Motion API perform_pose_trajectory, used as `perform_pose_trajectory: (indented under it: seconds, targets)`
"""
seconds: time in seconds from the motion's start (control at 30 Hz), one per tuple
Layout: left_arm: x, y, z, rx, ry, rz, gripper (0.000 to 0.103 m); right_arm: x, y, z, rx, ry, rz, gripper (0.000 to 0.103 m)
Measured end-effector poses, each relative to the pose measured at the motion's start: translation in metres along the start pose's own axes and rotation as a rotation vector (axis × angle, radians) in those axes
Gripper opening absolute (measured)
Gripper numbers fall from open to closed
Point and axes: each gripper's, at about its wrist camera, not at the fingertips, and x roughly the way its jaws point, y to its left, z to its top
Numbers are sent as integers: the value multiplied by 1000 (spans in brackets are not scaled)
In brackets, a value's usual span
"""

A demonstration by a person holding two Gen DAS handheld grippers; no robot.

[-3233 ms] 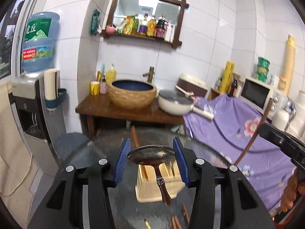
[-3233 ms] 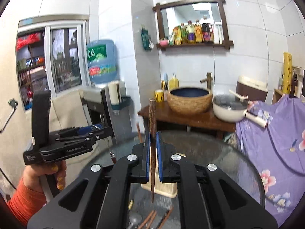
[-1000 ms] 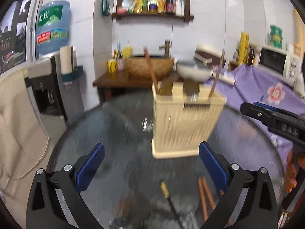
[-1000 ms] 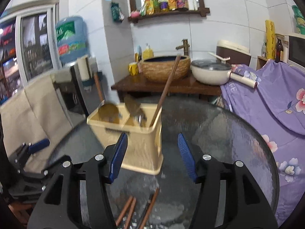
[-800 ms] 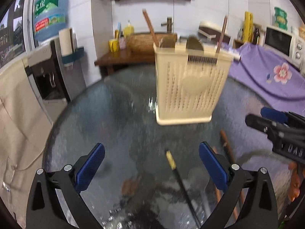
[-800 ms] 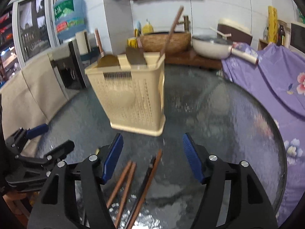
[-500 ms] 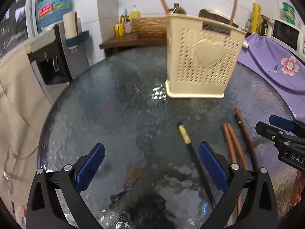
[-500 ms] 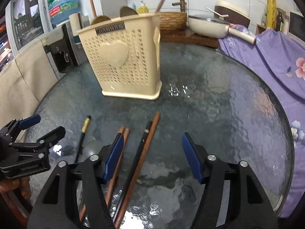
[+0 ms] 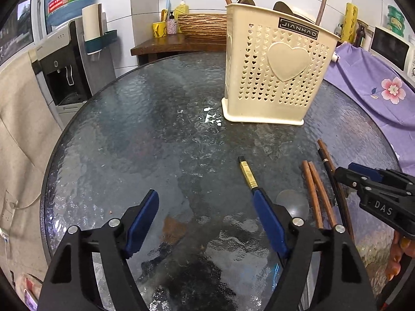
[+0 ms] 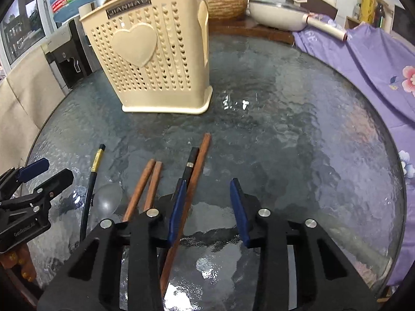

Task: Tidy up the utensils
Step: 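Grasp the black gold-tipped utensil with left gripper while right gripper grasps a brown chopstick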

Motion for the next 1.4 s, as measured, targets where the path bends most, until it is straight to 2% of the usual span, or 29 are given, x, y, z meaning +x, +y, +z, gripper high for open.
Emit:
perform_pose_trajectory:
  seconds: [0.13,0.27,0.33,0.57,0.67,0.77,0.83,1.03,1.23,1.4]
  targets:
    - [0,-1,0,2,0,-5,74,2,-1,2,-15,9,-25,35]
    - [0,-1,0,6,4,-14,73,1,-13,4,8,26,-8,32]
    - [1,-4,1,9,13,-23,69,5,-13,6,12,41,8,29]
    - [11,-14,12,9,43,-55,54,17,0,19,-20,48,-31,22]
    - [19,-14,17,-1,62,-39,50,20,3,23,-28,51,-46,18]
    - [27,-15,20,-21,83,-53,50,22,3,26,-20,54,-45,18]
    - [31,-17,20,-23,98,-52,46,23,3,27,-18,54,-47,17]
    - [33,-25,22,-17,108,-1,33,25,4,28,-9,50,-41,13]
    - [33,-42,21,8,111,47,29,27,8,28,-26,41,-48,9]
    - [33,-51,22,26,118,42,11,29,13,29,-39,37,-49,8]
